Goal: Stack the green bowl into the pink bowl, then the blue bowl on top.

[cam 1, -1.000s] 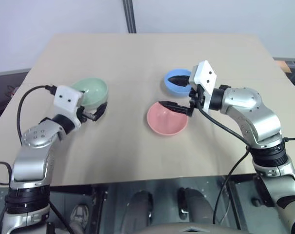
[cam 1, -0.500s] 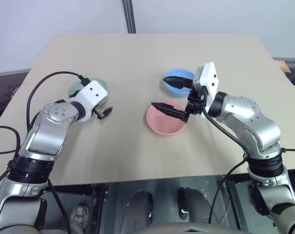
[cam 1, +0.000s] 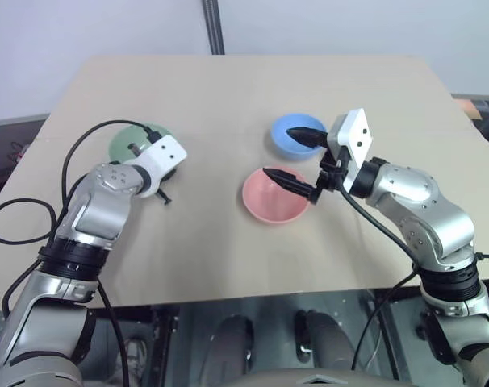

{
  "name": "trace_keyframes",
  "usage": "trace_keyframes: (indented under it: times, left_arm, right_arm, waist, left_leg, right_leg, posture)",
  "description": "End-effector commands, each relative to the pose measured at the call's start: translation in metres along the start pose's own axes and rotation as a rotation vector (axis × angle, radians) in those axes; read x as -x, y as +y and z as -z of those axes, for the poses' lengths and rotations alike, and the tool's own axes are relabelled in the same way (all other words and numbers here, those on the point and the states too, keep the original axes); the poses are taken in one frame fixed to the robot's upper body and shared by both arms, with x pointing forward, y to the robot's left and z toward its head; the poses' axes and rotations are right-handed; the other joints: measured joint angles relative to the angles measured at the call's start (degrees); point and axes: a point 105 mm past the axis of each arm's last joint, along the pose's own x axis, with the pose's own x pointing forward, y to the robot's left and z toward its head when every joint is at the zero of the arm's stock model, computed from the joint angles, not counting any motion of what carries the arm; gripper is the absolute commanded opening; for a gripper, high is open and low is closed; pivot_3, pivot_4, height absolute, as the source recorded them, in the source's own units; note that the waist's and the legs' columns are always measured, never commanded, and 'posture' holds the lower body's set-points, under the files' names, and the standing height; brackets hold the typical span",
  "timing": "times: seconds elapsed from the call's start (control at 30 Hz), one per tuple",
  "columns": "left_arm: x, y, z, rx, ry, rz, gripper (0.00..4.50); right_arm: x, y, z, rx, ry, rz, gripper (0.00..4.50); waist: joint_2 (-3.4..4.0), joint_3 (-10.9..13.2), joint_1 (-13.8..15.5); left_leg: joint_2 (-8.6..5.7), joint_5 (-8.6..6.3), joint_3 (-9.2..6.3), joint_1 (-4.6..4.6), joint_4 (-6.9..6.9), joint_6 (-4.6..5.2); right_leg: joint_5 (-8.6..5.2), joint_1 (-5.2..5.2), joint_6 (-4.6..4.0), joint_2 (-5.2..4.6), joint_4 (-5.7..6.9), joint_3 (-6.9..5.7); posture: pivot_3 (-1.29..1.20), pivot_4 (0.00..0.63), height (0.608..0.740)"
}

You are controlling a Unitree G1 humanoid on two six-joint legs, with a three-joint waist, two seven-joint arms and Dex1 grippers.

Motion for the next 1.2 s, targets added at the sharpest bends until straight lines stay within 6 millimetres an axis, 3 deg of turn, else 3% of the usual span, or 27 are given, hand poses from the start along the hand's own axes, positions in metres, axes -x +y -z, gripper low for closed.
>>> trace_keyframes:
  times: [0.03, 0.13, 0.27, 0.43, 0.6, 0.63, 0.7, 0.73, 0.77, 0.93, 1.03, 1.1, 1.2]
  left_arm:
    - [0.03, 0.0, -0.073, -0.099, -0.281, 0.085, 0.09]
    - [0.049, -0.024, -0.113, -0.18, -0.487, 0.237, 0.09]
    - [0.069, -0.061, -0.139, -0.307, -0.65, 0.426, 0.09]
    - [0.073, -0.096, -0.142, -0.433, -0.714, 0.627, 0.09]
    - [0.056, -0.118, -0.139, -0.523, -0.729, 0.73, 0.09]
    - [0.056, -0.12, -0.14, -0.513, -0.736, 0.755, 0.65]
    - [0.056, -0.121, -0.14, -0.521, -0.74, 0.79, 1.19]
    - [0.056, -0.12, -0.14, -0.524, -0.742, 0.794, 1.92]
    - [0.056, -0.117, -0.141, -0.518, -0.746, 0.782, 2.05]
    - [0.066, -0.098, -0.143, -0.397, -0.767, 0.739, 4.38]
    - [0.077, -0.07, -0.135, -0.115, -0.759, 0.635, 4.38]
    - [0.094, -0.059, -0.139, 0.085, -0.934, 0.631, 4.38]
    - [0.096, -0.046, -0.117, 0.216, -0.897, 0.538, 4.38]
  right_arm:
    - [0.028, -0.014, -0.007, 0.044, -0.008, 0.122, 4.5]
    - [0.049, -0.019, 0.003, 0.049, 0.046, 0.197, 4.5]
    - [0.075, -0.023, 0.013, 0.049, 0.11, 0.298, 4.5]
    - [0.097, -0.027, 0.018, 0.06, 0.156, 0.397, 4.5]
    - [0.102, -0.027, 0.019, 0.067, 0.163, 0.437, 4.5]
    - [0.102, -0.026, 0.019, 0.068, 0.164, 0.439, 4.5]
    - [0.102, -0.025, 0.019, 0.07, 0.166, 0.443, 4.5]
    - [0.102, -0.025, 0.019, 0.07, 0.166, 0.445, 4.5]
    - [0.103, -0.025, 0.02, 0.069, 0.167, 0.446, 4.5]
    - [0.102, -0.024, 0.025, 0.068, 0.18, 0.423, 4.5]
    - [0.092, -0.032, 0.039, 0.145, 0.235, 0.33, 4.5]
    - [0.086, -0.037, 0.047, 0.211, 0.274, 0.246, 4.5]
    - [0.075, -0.049, 0.056, 0.266, 0.299, 0.151, 4.5]
  waist:
    - [0.0, 0.0, 0.4]
    - [0.0, 0.0, 1.3]
    - [0.01, 0.0, 1.1]
    - [0.01, 0.0, 1.0]
    - [0.04, 0.0, 1.1]
    - [0.04, 0.0, 1.1]
    - [0.04, 0.0, 1.1]
    - [0.04, 0.0, 1.1]
    - [0.04, 0.0, 1.1]
    - [0.04, 0.0, 1.1]
    - [0.04, 0.0, 0.2]
    - [0.04, 0.0, -0.2]
    - [0.03, 0.0, -0.5]
  left_leg:
    - [0.03, 0.0, 0.0, -0.06, 0.03, 0.0]
    - [0.02, 0.11, -0.13, -0.54, 0.27, -0.18]
    - [-0.13, 0.09, -0.07, -0.49, 0.26, -0.14]
    - [-0.06, 0.01, -0.1, -0.37, 0.26, 0.01]
    - [-0.05, 0.0, -0.04, -0.09, 0.26, 0.01]
    - [-0.06, 0.0, -0.03, -0.1, 0.26, 0.02]
    - [-0.06, 0.0, -0.04, -0.14, 0.27, 0.02]
    - [-0.06, 0.0, -0.04, -0.16, 0.27, 0.02]
    - [-0.06, 0.0, -0.04, -0.16, 0.27, 0.02]
    - [-0.05, 0.0, -0.12, -0.18, 0.27, 0.02]
    - [-0.03, 0.0, -0.17, -0.13, 0.26, 0.02]
    - [-0.02, 0.0, -0.15, -0.01, 0.25, 0.03]
    - [0.0, 0.0, -0.09, 0.14, 0.25, 0.03]
  right_leg:
    - [0.0, -0.01, 0.0, -0.02, -0.02, -0.06]
    - [0.01, -0.26, 0.0, -0.13, -0.09, -0.27]
    - [0.0, -0.22, 0.02, -0.15, -0.11, -0.2]
    - [-0.01, -0.2, 0.03, 0.07, -0.02, -0.17]
    - [-0.13, 0.07, 0.22, 0.1, 0.02, -0.12]
    - [-0.13, 0.06, 0.22, 0.1, 0.02, -0.09]
    - [-0.12, 0.03, 0.21, 0.1, 0.01, -0.09]
    - [-0.11, 0.0, 0.19, 0.1, 0.01, -0.09]
    - [-0.1, 0.0, 0.18, 0.11, 0.0, -0.09]
    - [-0.06, 0.0, 0.11, 0.1, -0.02, -0.07]
    - [-0.13, 0.01, 0.23, 0.1, -0.01, -0.03]
    - [-0.13, 0.05, 0.25, 0.08, 0.01, 0.09]
    - [-0.14, 0.13, 0.26, 0.09, 0.05, 0.14]
  posture:
    - [0.0, 0.15, 0.74]
    - [0.0, 0.15, 0.74]
    - [0.0, 0.15, 0.74]
    - [0.0, 0.15, 0.74]
    - [0.0, 0.15, 0.74]
    - [0.0, 0.15, 0.74]
    - [0.0, 0.15, 0.74]
    - [0.0, 0.15, 0.74]
    - [0.0, 0.15, 0.74]
    - [0.0, 0.15, 0.74]
    - [0.0, 0.15, 0.74]
    - [0.0, 0.15, 0.74]
    - [0.0, 0.15, 0.74]
